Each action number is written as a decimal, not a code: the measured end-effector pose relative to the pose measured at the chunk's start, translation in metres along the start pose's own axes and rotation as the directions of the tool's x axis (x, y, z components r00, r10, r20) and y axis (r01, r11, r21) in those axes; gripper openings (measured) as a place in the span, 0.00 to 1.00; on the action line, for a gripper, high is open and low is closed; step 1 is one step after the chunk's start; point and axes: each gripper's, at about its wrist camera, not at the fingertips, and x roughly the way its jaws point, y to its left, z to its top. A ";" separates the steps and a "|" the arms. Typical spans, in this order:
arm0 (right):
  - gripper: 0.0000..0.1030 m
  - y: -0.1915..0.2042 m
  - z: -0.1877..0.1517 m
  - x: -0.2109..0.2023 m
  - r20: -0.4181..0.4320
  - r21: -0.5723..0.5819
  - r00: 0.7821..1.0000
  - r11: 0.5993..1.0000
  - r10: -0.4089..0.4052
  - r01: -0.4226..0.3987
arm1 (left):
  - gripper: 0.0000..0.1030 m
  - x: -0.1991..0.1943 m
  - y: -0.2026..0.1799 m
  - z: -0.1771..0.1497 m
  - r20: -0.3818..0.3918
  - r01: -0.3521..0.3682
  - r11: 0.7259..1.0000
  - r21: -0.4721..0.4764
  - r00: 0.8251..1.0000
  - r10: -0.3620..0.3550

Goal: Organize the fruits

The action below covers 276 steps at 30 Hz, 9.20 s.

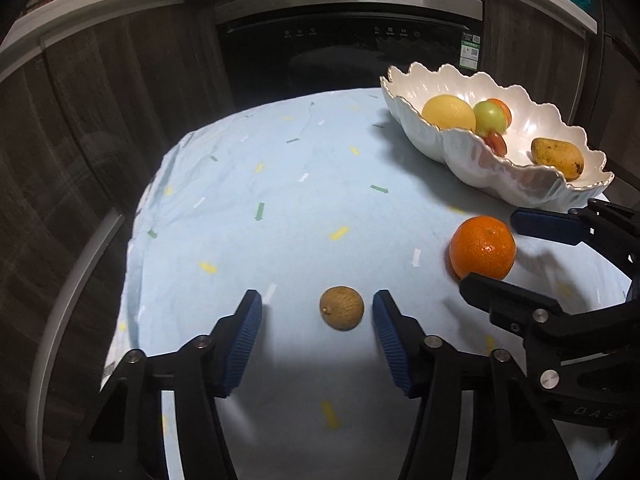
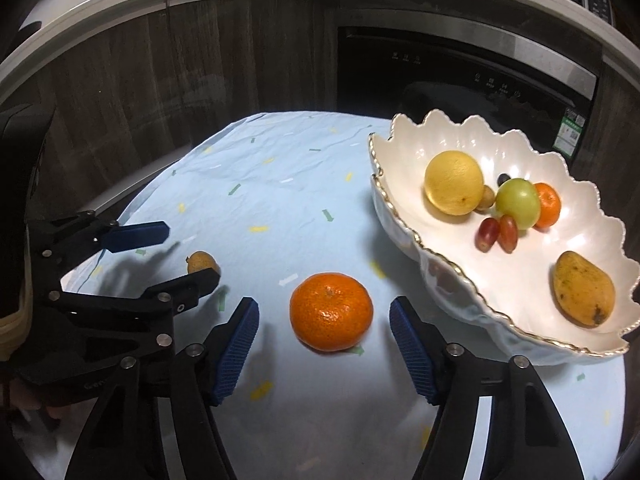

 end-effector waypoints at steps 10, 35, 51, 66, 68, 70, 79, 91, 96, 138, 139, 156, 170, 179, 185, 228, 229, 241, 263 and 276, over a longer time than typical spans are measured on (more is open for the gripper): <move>0.61 -0.004 -0.002 0.013 -0.033 0.018 0.999 0.999 0.027 -0.026 | 0.30 0.007 -0.004 0.000 -0.023 0.032 0.999 0.005 0.999 -0.032; 0.45 -0.011 0.006 -0.019 0.016 0.035 1.000 0.999 -0.013 0.012 | 0.23 -0.027 -0.016 0.009 0.010 0.008 1.000 -0.015 1.000 -0.008; 0.45 -0.028 0.019 -0.084 0.118 0.071 0.991 0.996 -0.065 0.057 | 0.23 -0.077 -0.041 0.040 0.095 0.007 1.000 -0.007 0.995 -0.007; 0.45 -0.083 0.014 -0.130 0.156 0.169 0.973 0.976 -0.167 0.140 | 0.23 -0.098 -0.093 0.081 0.156 0.053 0.996 0.072 0.986 -0.064; 0.45 -0.090 0.015 -0.133 0.157 0.182 0.971 0.972 -0.179 0.149 | 0.23 -0.098 -0.097 0.088 0.160 0.062 0.995 0.078 0.984 -0.074; 0.45 -0.096 0.017 -0.135 0.157 0.190 0.970 0.970 -0.185 0.154 | 0.23 -0.098 -0.099 0.094 0.164 0.069 0.995 0.077 0.983 -0.081; 0.45 -0.114 0.024 -0.136 0.159 0.215 0.967 0.963 -0.200 0.164 | 0.23 -0.086 -0.109 0.115 0.151 0.107 0.991 0.083 0.982 -0.118; 0.45 -0.134 0.030 -0.106 0.107 0.234 0.980 0.962 -0.168 0.140 | 0.23 -0.053 -0.115 0.137 0.113 0.128 0.987 0.100 0.984 -0.140; 0.45 -0.139 0.026 -0.093 0.078 0.240 0.985 0.962 -0.155 0.132 | 0.23 -0.036 -0.118 0.137 0.085 0.135 0.985 0.104 0.986 -0.144; 0.88 -0.126 0.021 -0.137 0.134 0.279 0.949 0.930 -0.284 0.239 | 0.94 -0.094 -0.096 0.116 0.160 -0.030 0.999 0.018 0.987 0.026; 0.88 -0.125 0.021 -0.139 0.137 0.278 0.948 0.930 -0.286 0.241 | 0.94 -0.097 -0.095 0.115 0.163 -0.033 0.999 0.017 0.986 0.030; 0.88 -0.104 0.010 -0.181 0.185 0.283 0.934 0.926 -0.307 0.249 | 0.95 -0.147 -0.091 0.085 0.190 -0.066 0.997 -0.028 0.979 0.070; 0.88 -0.087 -0.009 -0.210 0.210 0.278 0.927 0.928 -0.310 0.247 | 0.95 -0.178 -0.094 0.056 0.207 -0.083 0.995 -0.053 0.974 0.092; 0.89 -0.074 -0.024 -0.226 0.228 0.274 0.923 0.930 -0.310 0.244 | 0.95 -0.196 -0.094 0.039 0.219 -0.094 0.993 -0.076 0.970 0.108; 0.89 -0.065 -0.034 -0.237 0.246 0.271 0.917 0.930 -0.315 0.247 | 0.95 -0.207 -0.095 0.024 0.226 -0.096 0.991 -0.088 0.967 0.114; 0.89 -0.060 -0.047 -0.248 0.258 0.270 0.914 0.932 -0.312 0.242 | 0.95 -0.220 -0.095 0.006 0.238 -0.108 0.987 -0.115 0.962 0.133; 0.89 -0.060 -0.047 -0.248 0.259 0.271 0.914 0.932 -0.313 0.242 | 0.95 -0.220 -0.095 0.006 0.238 -0.107 0.988 -0.116 0.962 0.132; 0.89 -0.059 -0.047 -0.249 0.264 0.276 0.912 0.930 -0.314 0.241 | 0.95 -0.220 -0.095 0.006 0.243 -0.105 0.988 -0.117 0.961 0.131; 0.89 -0.058 -0.050 -0.253 0.278 0.283 0.907 0.929 -0.317 0.238 | 0.98 -0.224 -0.097 0.005 0.253 -0.106 0.987 -0.125 0.958 0.135; 0.89 -0.057 -0.051 -0.252 0.276 0.286 0.908 0.929 -0.316 0.237 | 0.98 -0.222 -0.096 0.004 0.246 -0.095 0.987 -0.128 0.961 0.124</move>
